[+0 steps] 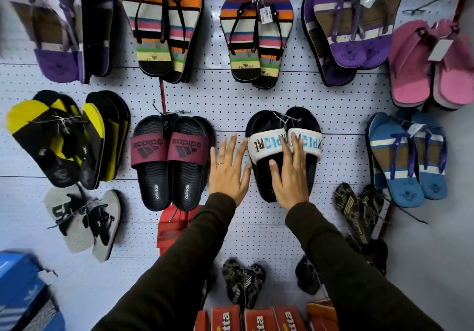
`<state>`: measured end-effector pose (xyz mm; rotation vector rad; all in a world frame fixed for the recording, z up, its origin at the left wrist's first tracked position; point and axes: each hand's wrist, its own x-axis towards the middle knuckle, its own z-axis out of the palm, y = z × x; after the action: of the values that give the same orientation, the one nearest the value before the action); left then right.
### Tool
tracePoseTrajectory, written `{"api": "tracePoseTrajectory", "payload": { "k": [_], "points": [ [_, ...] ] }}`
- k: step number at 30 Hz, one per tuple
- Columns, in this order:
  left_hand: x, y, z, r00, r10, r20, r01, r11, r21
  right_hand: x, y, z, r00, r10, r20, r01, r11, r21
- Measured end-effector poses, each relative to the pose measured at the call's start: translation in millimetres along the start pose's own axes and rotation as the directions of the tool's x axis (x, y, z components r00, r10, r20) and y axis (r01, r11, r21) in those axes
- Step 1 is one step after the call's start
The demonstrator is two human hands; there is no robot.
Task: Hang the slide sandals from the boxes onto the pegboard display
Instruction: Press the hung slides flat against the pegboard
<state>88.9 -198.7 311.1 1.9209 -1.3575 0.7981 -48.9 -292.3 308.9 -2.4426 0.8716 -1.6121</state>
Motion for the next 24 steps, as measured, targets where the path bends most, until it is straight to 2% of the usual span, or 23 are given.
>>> {"api": "tracePoseTrajectory", "payload": {
  "k": [4,10,14,19,24],
  "points": [
    [-17,-62,-27,0.997,-0.033,-0.072,0.036,0.998,0.048,-5,-50,30,0.997,-0.07,0.011,0.069,0.994,0.089],
    [-38,-160,-61,0.979,-0.161,-0.121,0.171,0.982,0.079,-13,-126,83,0.973,-0.191,0.133,0.171,0.975,0.144],
    [-40,-190,-64,0.988,-0.149,-0.032,0.151,0.985,0.084,-14,-151,116,0.941,-0.243,0.236,0.245,0.969,0.024],
    [-26,-205,-53,0.984,-0.104,0.147,0.107,0.994,-0.01,-9,-152,144,0.943,-0.12,0.311,0.161,0.981,-0.108],
    [-14,-216,-43,0.967,-0.094,0.237,0.091,0.996,0.023,4,-150,157,0.928,-0.058,0.367,0.117,0.983,-0.143]
  ]
}}
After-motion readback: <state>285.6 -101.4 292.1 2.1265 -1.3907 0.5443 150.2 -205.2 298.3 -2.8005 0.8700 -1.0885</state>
